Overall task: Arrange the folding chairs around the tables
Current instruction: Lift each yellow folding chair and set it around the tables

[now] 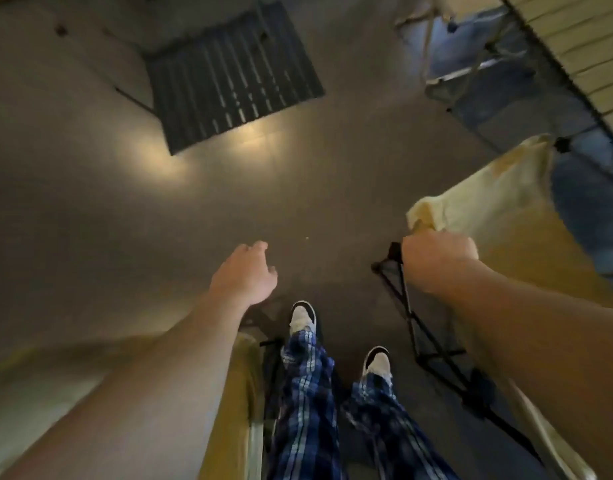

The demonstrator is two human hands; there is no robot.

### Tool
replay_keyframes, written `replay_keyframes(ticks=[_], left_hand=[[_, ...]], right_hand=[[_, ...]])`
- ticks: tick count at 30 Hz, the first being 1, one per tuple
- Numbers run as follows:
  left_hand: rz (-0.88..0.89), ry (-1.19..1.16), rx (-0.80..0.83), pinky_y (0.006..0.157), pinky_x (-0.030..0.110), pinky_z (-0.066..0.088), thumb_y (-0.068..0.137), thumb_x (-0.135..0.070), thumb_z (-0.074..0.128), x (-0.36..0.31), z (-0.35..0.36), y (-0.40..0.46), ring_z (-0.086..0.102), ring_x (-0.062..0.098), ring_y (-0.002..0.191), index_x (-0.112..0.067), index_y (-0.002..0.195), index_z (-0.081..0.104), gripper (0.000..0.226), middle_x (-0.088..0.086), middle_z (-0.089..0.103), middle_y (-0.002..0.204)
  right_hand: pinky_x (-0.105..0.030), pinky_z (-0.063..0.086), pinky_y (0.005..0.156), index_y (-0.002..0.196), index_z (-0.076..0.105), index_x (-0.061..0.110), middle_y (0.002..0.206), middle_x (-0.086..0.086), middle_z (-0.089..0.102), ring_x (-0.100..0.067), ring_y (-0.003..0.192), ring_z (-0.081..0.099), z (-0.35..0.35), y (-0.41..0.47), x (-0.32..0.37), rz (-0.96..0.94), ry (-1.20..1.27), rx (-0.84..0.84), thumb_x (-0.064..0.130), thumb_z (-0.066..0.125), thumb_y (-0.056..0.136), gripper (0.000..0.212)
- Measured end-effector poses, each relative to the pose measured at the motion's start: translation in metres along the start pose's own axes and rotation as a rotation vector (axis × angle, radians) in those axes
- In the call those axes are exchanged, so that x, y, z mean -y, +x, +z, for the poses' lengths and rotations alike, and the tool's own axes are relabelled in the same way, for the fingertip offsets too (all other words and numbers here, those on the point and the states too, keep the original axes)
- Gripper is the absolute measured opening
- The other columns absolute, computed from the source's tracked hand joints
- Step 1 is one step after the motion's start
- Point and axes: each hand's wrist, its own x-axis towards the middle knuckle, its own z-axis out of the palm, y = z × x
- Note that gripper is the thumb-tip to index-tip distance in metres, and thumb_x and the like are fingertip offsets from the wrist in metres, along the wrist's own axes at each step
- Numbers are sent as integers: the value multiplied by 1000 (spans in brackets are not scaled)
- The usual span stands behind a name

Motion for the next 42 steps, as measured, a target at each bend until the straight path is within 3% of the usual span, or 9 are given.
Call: replay_keyframes(ticks=[3, 11, 17, 21, 24, 27, 30, 33, 42], left_hand=[[-198, -105, 21, 81, 35, 49, 99, -30, 46, 81, 23, -42, 59, 27, 109, -22, 149, 33, 52, 9, 50, 135], [-667, -433, -81, 101, 44, 44, 96, -29, 49, 279, 98, -170, 45, 33, 128, -20, 144, 39, 50, 10, 37, 145], [-942, -577, -203, 100, 49, 44, 93, -26, 51, 413, 139, -257, 39, 36, 129, -20, 147, 31, 59, 9, 26, 150], [-1125, -657, -352, 98, 50, 43, 92, -16, 54, 480, 168, -300, 28, 37, 137, -24, 152, 16, 72, 4, 6, 161], [-1237, -716, -387, 91, 49, 47, 90, -9, 56, 522, 195, -320, 33, 37, 138, -29, 155, 3, 85, -2, -5, 163], [-1181, -844, -327, 82, 45, 49, 91, -8, 54, 540, 218, -324, 48, 41, 122, -27, 153, 14, 77, 5, 11, 158], [-1195, -842, -408, 76, 42, 47, 98, -20, 53, 543, 229, -322, 54, 39, 101, -20, 138, 35, 44, 13, 29, 140], [-1228, -864, -452, 73, 35, 42, 100, -35, 49, 536, 233, -321, 48, 27, 87, -19, 126, 46, 30, 14, 39, 129], [-1086, -788, -635, 77, 37, 40, 102, -25, 48, 505, 143, -269, 51, 30, 92, -13, 119, 54, 22, 12, 42, 128]], right_hand=[[-34, 41, 68, 122, 62, 19, 117, -2, 63, -28, 108, 62, -5, -2, 61, -130, -200, -31, 16, 51, 94, 30], [-36, 41, 72, 123, 59, 18, 121, -7, 61, -33, 112, 60, 20, -44, 321, -584, -482, -45, 17, 49, 93, 31], [-36, 40, 69, 124, 53, 18, 117, -7, 58, -32, 106, 60, 59, -108, 488, -902, -625, -132, 15, 46, 93, 32], [-45, 43, 85, 136, 39, 19, 133, -12, 43, -36, 121, 44, 91, -147, 594, -1095, -690, -234, 15, 48, 93, 44], [-50, 41, 97, 153, 15, 23, 159, -12, 11, -39, 136, 29, 108, -163, 652, -1182, -740, -325, 12, 50, 94, 70], [-52, 42, 97, 156, 1, 23, 161, -8, 2, -40, 138, 27, 121, -162, 678, -1090, -771, -217, 4, 47, 93, 80], [-46, 45, 84, 147, 25, 15, 141, -12, 33, -40, 127, 43, 137, -163, 681, -1027, -873, -172, 6, 46, 94, 58], [-40, 38, 76, 136, 40, 14, 130, -11, 45, -38, 122, 50, 145, -166, 679, -1061, -949, -266, 12, 41, 98, 39], [-38, 37, 70, 125, 49, 13, 117, -12, 53, -36, 108, 57, 68, -121, 636, -968, -733, -268, 18, 45, 99, 27]])
